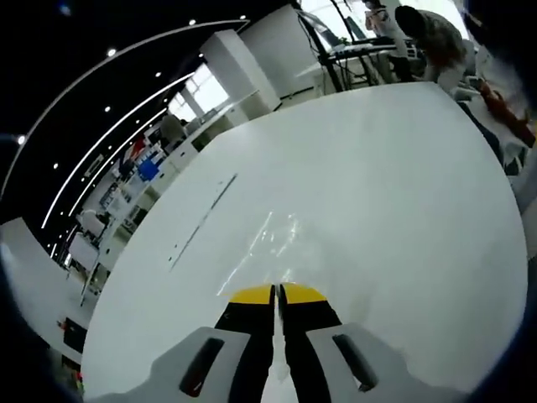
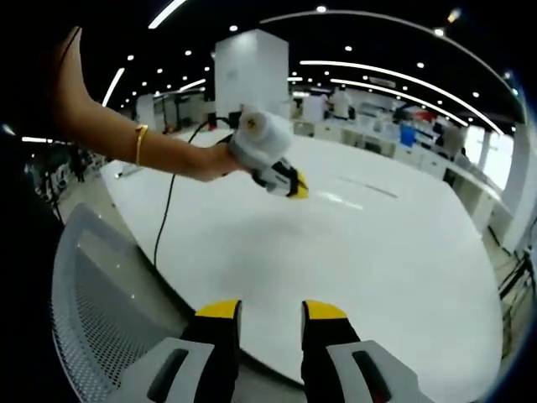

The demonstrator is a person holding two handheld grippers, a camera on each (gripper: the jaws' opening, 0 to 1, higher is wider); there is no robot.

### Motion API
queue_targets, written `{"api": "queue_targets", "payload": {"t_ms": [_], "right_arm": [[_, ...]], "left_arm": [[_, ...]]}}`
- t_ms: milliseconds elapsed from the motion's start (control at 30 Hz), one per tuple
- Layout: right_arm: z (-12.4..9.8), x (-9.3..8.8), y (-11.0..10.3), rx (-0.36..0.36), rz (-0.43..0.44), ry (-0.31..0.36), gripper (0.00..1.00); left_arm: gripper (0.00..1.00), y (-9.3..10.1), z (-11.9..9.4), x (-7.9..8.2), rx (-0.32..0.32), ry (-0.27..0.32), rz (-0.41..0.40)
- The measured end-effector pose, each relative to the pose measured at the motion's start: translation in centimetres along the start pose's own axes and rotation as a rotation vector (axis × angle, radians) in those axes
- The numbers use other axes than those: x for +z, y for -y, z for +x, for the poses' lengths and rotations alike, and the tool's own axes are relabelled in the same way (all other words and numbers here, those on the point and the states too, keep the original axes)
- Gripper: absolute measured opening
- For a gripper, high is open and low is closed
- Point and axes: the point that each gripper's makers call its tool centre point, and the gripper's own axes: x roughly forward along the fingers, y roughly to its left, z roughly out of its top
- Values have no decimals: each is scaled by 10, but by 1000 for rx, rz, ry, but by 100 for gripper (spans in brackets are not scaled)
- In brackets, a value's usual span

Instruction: Open the resealable bag by pulling the two sides of the seal apart until the entire bag opening is separated and visibly accessible.

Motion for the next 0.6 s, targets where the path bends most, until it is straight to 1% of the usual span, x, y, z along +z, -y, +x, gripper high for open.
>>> {"api": "queue_targets", "payload": {"t_ms": [33, 100, 133, 233, 333, 500, 600], "right_arm": [[0, 0, 0, -1, -2, -2, 25], [-1, 0, 0, -2, -3, 0, 25], [-1, 0, -1, -2, -3, 2, 25], [-1, 0, -2, 0, -7, 1, 25], [-1, 0, -2, 1, -14, 0, 25], [-1, 2, -1, -2, -13, 13, 25], [-2, 3, 0, -7, -10, 18, 25]], "left_arm": [[5, 2, 0, -2, 0, -12, 19], [8, 6, -1, -3, -15, -10, 3], [10, 9, -3, -2, -27, -3, -13], [20, 14, -7, -3, -46, -4, -16], [25, 18, -14, -3, -64, 2, -29], [29, 19, -33, -4, -65, 22, -81], [33, 17, -45, -4, -67, 49, -104]]}}
